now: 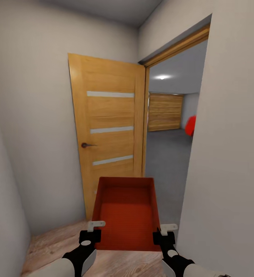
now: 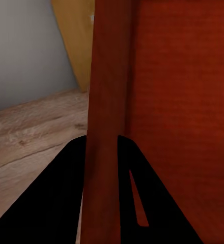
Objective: Move the two storage containers from the living room to the garage. In the garage, place one container on the floor and stack the other container on top of it (either order is fine).
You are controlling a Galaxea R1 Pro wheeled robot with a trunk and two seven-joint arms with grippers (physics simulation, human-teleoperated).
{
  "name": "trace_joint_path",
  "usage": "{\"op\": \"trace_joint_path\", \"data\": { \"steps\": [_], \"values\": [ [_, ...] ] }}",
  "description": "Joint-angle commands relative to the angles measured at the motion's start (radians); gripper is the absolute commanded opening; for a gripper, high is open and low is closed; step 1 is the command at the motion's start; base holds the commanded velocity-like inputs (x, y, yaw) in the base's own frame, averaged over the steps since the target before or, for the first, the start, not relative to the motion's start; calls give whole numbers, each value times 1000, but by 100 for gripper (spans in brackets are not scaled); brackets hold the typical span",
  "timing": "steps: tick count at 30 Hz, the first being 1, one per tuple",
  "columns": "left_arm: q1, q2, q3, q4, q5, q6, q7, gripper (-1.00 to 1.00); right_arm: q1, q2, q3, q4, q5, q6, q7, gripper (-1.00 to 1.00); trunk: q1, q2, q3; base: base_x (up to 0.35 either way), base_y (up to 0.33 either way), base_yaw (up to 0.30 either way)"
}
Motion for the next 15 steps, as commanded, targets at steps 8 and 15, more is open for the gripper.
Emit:
{"op": "trace_joint_path", "data": {
  "steps": [8,15],
  "values": [
    [-2,0,56,-3,-9,-6,25,-100,-1,5,-10,2,-6,0,-1,-100,1,-1,-2,208,281,-285],
    [-2,0,56,-3,-9,-6,25,-100,-1,5,-10,2,-6,0,-1,-100,1,-1,-2,208,281,-285]
  ]
}}
